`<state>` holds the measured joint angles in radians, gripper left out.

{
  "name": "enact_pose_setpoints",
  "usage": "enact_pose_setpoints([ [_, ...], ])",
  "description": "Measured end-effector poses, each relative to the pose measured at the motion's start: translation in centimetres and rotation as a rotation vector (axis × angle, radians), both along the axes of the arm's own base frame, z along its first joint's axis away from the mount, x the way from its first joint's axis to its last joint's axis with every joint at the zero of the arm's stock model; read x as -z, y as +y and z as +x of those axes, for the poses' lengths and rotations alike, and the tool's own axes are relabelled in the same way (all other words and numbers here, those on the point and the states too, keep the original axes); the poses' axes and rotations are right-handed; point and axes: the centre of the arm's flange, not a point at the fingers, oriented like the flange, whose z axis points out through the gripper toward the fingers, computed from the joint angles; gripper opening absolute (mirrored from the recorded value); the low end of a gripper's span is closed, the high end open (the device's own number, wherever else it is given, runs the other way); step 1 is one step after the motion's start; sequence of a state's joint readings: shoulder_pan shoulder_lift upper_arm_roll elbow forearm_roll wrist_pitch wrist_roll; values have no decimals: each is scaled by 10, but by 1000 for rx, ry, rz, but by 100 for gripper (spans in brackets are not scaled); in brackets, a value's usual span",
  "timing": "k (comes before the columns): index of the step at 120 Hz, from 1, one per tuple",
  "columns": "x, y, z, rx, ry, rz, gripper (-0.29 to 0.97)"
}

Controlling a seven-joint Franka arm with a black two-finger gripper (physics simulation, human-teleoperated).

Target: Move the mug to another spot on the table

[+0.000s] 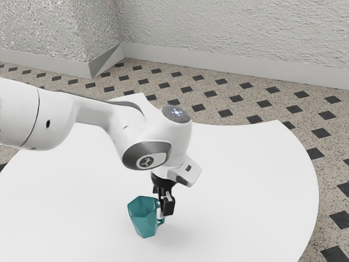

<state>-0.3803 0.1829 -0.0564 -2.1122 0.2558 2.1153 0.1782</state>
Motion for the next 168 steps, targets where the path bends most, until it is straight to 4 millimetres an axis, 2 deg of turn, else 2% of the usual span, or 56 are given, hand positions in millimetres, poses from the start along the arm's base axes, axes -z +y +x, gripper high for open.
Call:
enact_pose_setpoints([
  [71,24,-3,12,-80,17,44,29],
  [120,37,0,11,-113,43,69,25],
  [134,39,-4,20,-121,50,77,24],
  [168,43,-3,19,-137,88,111,24],
])
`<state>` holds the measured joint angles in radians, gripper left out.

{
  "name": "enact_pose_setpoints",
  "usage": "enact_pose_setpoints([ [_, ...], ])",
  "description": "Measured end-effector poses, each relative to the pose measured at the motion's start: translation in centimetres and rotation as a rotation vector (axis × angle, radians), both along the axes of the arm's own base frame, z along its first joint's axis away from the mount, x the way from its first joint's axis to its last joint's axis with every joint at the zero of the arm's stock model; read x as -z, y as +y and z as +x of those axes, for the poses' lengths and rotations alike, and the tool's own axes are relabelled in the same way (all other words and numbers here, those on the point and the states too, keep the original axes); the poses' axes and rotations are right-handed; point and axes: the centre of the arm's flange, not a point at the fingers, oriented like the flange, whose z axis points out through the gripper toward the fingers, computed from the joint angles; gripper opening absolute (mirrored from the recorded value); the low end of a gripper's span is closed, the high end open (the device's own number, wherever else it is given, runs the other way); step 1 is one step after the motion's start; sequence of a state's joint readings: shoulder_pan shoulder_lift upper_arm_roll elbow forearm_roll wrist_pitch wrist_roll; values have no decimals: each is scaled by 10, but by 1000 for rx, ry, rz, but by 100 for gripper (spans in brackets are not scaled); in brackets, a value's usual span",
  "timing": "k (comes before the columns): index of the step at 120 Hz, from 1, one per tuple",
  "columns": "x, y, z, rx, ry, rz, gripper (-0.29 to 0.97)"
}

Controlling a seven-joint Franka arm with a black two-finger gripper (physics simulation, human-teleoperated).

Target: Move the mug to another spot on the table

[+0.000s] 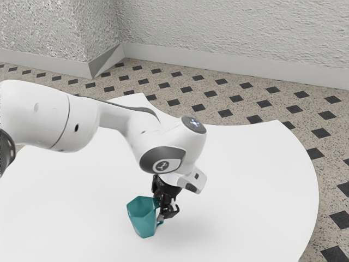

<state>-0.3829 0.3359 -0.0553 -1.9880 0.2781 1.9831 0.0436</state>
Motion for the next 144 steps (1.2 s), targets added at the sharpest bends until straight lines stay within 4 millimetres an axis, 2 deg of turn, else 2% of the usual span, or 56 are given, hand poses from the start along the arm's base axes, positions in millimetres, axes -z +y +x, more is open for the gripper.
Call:
enact_pose_setpoints([
  [68,8,-12,6,12,53,64,11],
  [96,0,-18,12,0,78,95,8],
  [144,2,-36,4,-18,161,177,4],
])
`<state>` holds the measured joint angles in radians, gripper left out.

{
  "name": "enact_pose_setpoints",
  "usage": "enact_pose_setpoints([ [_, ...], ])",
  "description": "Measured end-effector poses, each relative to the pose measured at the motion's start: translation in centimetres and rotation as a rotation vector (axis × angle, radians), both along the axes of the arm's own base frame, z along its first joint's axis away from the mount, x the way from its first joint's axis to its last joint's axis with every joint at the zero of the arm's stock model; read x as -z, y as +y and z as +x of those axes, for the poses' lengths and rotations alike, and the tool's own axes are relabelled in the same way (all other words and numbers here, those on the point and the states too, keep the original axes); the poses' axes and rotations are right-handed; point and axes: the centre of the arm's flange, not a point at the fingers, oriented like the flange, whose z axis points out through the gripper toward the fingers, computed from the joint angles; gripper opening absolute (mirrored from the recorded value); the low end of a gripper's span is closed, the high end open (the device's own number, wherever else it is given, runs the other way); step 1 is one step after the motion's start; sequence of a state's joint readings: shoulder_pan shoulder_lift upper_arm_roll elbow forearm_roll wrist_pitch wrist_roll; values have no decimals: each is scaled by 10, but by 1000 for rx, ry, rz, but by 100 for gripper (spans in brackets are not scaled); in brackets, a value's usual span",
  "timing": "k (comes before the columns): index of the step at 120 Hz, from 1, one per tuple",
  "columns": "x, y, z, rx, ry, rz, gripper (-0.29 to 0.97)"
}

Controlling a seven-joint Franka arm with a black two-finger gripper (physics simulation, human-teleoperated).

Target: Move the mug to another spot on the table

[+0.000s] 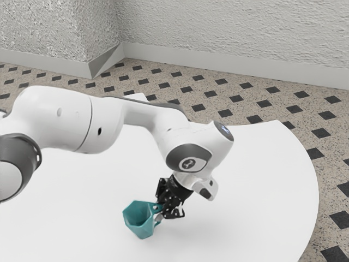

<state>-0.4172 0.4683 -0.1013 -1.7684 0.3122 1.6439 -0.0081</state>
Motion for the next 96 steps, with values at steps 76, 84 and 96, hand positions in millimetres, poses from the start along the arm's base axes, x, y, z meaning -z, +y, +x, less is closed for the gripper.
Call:
enact_pose_setpoints([
  [76,-20,28,44,3,-31,81,1],
  [84,-21,36,52,17,-54,92,1],
  [96,-23,48,65,54,-95,108,1],
])
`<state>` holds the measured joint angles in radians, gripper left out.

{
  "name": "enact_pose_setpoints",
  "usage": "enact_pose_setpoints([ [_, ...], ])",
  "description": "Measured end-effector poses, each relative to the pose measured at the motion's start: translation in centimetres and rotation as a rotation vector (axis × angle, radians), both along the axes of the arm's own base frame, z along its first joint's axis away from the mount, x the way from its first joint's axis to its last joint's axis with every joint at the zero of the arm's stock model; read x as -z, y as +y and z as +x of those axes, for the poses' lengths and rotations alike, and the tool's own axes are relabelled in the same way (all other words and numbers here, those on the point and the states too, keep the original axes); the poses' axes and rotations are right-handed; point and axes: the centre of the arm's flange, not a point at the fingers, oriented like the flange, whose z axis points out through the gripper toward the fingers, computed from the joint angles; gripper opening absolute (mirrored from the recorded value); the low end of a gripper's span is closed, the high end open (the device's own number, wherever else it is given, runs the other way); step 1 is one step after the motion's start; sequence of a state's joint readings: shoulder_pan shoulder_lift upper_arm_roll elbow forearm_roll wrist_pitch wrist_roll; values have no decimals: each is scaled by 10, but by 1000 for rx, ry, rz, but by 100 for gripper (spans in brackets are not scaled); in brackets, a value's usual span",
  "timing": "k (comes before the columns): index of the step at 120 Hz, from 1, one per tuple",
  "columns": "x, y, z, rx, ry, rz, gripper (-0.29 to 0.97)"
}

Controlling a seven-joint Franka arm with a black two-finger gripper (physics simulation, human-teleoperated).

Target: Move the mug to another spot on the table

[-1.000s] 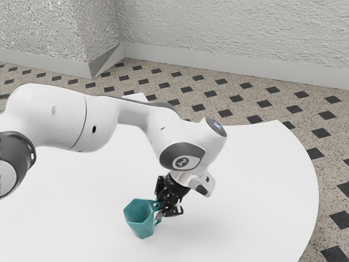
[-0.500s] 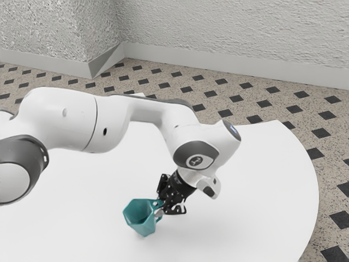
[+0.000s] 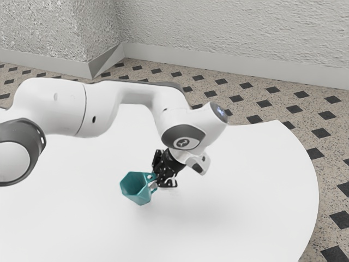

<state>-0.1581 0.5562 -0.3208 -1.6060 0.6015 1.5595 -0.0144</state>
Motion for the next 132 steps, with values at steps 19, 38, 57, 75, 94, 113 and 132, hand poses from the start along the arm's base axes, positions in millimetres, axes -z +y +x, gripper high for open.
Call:
enact_pose_setpoints([
  [19,-2,16,18,65,-47,-2,1],
  [38,-2,44,38,116,-80,-44,2],
  [57,1,48,46,207,-77,-48,2],
  [75,5,47,48,318,-64,12,2],
  [94,8,66,53,387,-21,70,2],
  [113,21,73,43,441,92,95,2],
  [132,24,77,41,501,182,113,2],
])
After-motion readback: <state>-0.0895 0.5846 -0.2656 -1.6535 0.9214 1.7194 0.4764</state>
